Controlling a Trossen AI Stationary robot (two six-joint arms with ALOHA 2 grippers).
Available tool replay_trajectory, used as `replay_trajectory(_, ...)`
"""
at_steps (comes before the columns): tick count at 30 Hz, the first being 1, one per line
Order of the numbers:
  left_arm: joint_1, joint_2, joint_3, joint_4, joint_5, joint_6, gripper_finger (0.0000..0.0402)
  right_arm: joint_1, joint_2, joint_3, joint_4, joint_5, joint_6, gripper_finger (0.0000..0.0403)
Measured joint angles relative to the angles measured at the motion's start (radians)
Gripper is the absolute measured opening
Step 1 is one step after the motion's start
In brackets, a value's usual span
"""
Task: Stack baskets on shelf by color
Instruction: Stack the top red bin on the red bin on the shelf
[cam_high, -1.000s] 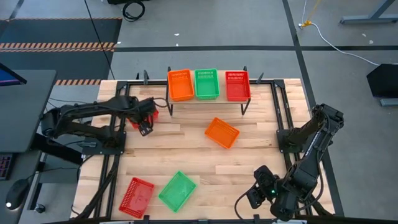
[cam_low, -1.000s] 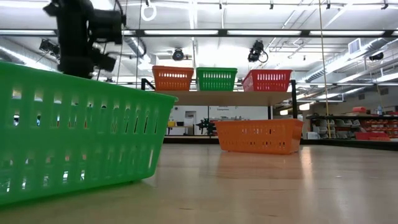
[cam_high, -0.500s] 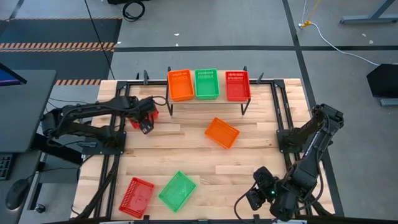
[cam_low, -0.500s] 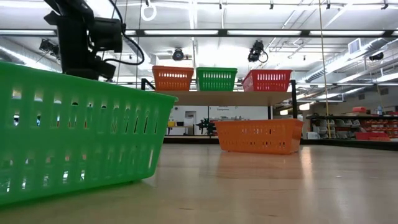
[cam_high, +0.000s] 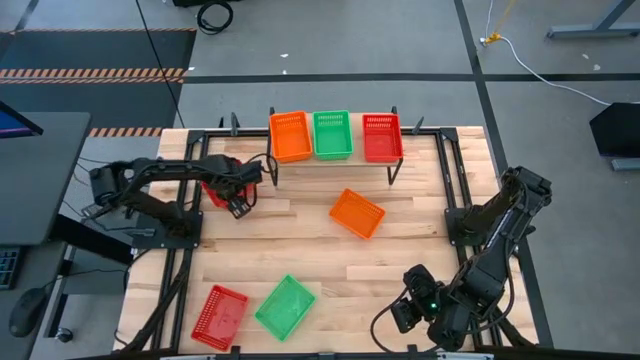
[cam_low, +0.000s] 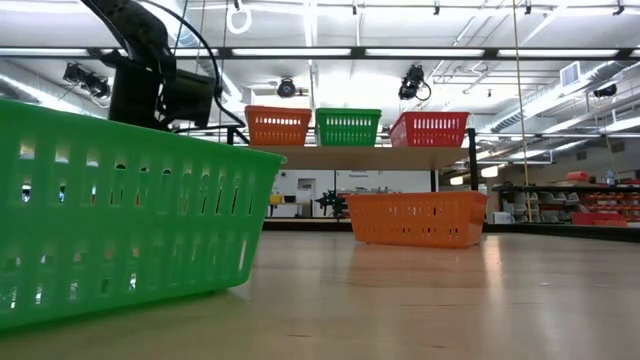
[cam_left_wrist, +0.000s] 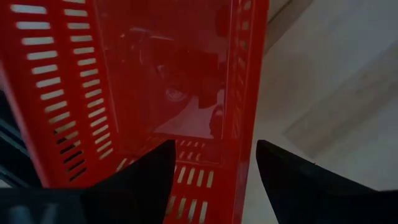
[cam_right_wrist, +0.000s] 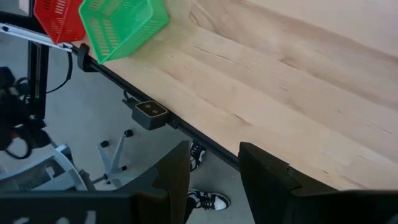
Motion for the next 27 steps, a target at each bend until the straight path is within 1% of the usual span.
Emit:
replay_trajectory(6, -0.001, 0.029, 0.0, -0.001, 0.0, 0.001, 0.0225, 0.001, 0.0, 0.0, 0.023, -0.003, 0.0, 0.0143)
replay_trajectory(10, -0.001, 0.03, 0.0, -0.001, 0.0, 0.001, 0.0196, 0.001, 0.0, 0.0, 0.026, -0.003, 0.0, 0.0143)
replay_trajectory(13, -0.001, 0.03, 0.0, -0.001, 0.0, 0.001, 0.0153, 0.0, 0.0, 0.0, 0.026, -0.002, 0.0, 0.0143)
replay_trajectory(15, -0.001, 0.03, 0.0, -0.002, 0.0, 0.001, 0.0114, 0.001, 0.0, 0.0, 0.026, -0.002, 0.0, 0.0143)
replay_trajectory(19, -0.001, 0.03, 0.0, -0.002, 0.006, 0.003, 0.0023, 0.001, 0.0, 0.0, 0.026, -0.002, 0.0, 0.0143)
replay_trajectory(20, -0.001, 0.03, 0.0, -0.002, 0.012, 0.006, 0.0013, 0.001, 0.0, 0.0, 0.026, -0.002, -0.001, 0.0143)
replay_trajectory(24, -0.001, 0.029, 0.001, -0.01, 0.015, 0.008, 0.0013, 0.001, 0.0, 0.0, 0.025, -0.002, -0.023, 0.0143)
replay_trajectory(27, -0.001, 0.015, 0.007, -0.058, 0.032, 0.013, 0.0008, 0.001, 0.0, 0.0, 0.022, -0.002, -0.035, 0.0143)
